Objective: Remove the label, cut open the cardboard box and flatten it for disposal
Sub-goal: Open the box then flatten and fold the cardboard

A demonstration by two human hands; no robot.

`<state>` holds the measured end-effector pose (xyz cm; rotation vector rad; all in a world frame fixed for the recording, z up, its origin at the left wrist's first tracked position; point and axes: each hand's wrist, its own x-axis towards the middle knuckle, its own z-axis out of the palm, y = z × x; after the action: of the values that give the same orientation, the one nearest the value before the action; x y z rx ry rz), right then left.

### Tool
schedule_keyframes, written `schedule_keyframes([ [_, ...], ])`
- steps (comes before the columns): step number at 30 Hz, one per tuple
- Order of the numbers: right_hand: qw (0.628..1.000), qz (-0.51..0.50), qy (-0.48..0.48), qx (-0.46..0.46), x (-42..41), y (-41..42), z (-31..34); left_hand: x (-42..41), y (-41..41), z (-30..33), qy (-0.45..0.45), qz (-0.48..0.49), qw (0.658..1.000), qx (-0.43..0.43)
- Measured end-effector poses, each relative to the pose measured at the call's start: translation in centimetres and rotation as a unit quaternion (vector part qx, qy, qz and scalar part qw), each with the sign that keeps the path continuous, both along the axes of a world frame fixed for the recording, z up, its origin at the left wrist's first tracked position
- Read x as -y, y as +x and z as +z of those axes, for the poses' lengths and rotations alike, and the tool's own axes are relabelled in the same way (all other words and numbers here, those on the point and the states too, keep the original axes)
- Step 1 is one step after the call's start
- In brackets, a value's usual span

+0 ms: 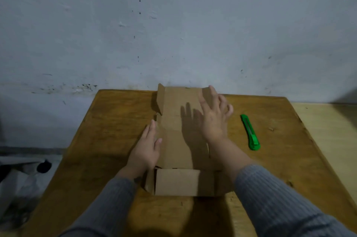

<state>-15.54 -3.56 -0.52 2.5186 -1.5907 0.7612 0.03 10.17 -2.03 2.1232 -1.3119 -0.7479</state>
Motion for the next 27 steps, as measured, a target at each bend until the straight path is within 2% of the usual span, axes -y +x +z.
schedule_keyframes([
  [2,0.997,0.06,0.032,-0.032,-2.4,-0.2,0.0,-0.3,0.1,0.5,-0.006,-0.029,0.992,0.127],
  [4,0.987,0.096,0.105,-0.076,-4.4,-0.5,-0.2,-0.5,0.0,1.2,-0.025,-0.086,0.97,0.226],
  [7,0.973,0.073,0.198,-0.092,-6.5,-1.1,-0.8,-0.8,-0.1,1.5,0.019,-0.172,0.937,0.302],
  [10,0.972,0.068,0.213,-0.069,-8.9,-2.0,-1.0,-2.4,-0.1,0.9,0.076,-0.187,0.928,0.315],
  [14,0.96,0.082,0.241,-0.115,-11.7,-3.6,-0.7,-4.7,-0.5,0.1,0.078,-0.183,0.919,0.34],
  [17,0.955,0.091,0.267,-0.093,-13.3,-4.5,-0.6,-5.9,-0.4,-0.4,0.086,-0.176,0.917,0.347],
  [23,0.972,0.097,0.214,-0.007,-15.9,-6.1,-0.7,-8.3,-0.3,-1.2,0.104,-0.15,0.95,0.255],
  [27,0.976,0.082,0.2,0.004,-18.1,-7.3,-1.1,-9.7,-1.2,-1.2,0.12,-0.127,0.959,0.223],
])
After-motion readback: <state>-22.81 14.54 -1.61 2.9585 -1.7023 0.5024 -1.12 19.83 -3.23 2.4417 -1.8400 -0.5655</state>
